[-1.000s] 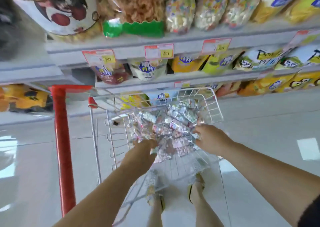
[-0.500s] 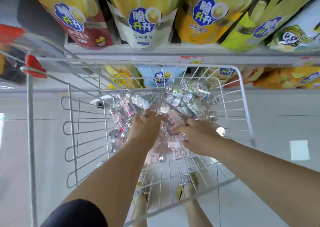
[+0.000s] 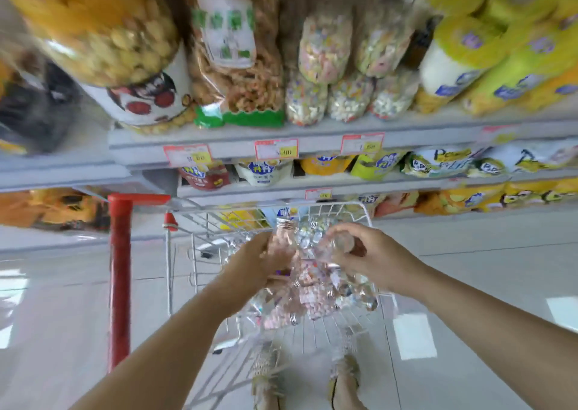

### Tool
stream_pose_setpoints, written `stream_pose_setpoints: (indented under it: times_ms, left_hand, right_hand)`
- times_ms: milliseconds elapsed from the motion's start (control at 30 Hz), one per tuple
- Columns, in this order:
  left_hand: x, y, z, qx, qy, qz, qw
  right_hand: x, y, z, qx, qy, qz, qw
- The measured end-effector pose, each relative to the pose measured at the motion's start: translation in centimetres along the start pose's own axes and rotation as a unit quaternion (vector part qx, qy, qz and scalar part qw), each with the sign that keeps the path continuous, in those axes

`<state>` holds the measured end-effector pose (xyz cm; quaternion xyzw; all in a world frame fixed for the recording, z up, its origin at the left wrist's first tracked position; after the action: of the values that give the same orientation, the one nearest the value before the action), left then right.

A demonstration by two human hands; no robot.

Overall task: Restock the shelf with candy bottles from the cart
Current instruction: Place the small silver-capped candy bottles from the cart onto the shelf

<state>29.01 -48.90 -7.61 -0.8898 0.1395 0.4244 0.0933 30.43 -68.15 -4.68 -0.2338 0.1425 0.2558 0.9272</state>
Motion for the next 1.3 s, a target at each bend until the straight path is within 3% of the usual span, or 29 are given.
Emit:
stream_pose_setpoints:
  times_ms: [133, 233, 300, 467, 533, 600, 700, 900, 1167, 1300]
  left_hand:
    - [-8.9, -0.6, -7.2, -0.127, -0.008, 0.024, 0.992]
    - [-13.9, -0.4, -13.3, -0.089, 0.049, 0.049, 0.994]
    - [-16.2, -0.3, -16.1, -0.163, 0.044, 0.070, 0.983]
    - [-19.8, -0.2, -24.5, -0.038, 0.183, 0.020, 0.982]
    - [-20.6, -0.2, -27.7, -0.056, 0.225, 0.021, 0.972]
    - [-21.8, -0.3, -30.7, -0.094, 0.261, 0.012, 0.961]
    - [-22.8, -1.2, -34.8, -0.048, 0.319, -0.044, 0.946]
    - [-20.3, -4.7, -41.3, 0.072, 0.378, -0.170, 0.907]
    - [-11.8, -7.3, -45.3, 0.095, 0.334, -0.146, 0.926]
    - [-11.0, -6.2, -46.2, 0.122, 0.343, -0.144, 0.920]
  right_hand:
    - [-3.6, -6.8, 11.3, 0.043, -0.067, -0.094, 0.992]
    - [-5.7, -11.3, 17.8, 0.073, -0.103, -0.152, 0.980]
    - [-6.6, -13.5, 21.2, 0.089, -0.134, -0.174, 0.972]
    - [-7.8, -19.2, 27.4, 0.107, -0.186, -0.262, 0.941]
    - [-8.0, -20.9, 29.6, 0.111, -0.214, -0.295, 0.925]
    - [-7.7, -22.1, 31.0, 0.147, -0.226, -0.323, 0.907]
    - [-6.4, -22.9, 32.6, 0.204, -0.246, -0.347, 0.882]
    - [-4.0, -25.2, 33.1, 0.123, -0.213, -0.487, 0.838]
    - [-2.6, -26.0, 33.8, -0.037, -0.189, -0.598, 0.778]
    - [-1.2, -25.9, 33.1, -0.086, -0.156, -0.609, 0.773]
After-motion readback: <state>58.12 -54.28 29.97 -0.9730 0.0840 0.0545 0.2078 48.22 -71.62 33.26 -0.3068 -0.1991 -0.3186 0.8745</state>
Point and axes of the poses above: each hand's wrist, its own x-axis towards the middle knuckle, its own y-axis out of the palm, z = x × y, the point moved 9 cm from there along x, towards the middle knuckle, and after that the axes turned 9 degrees about -y, right-handed, at the moved point
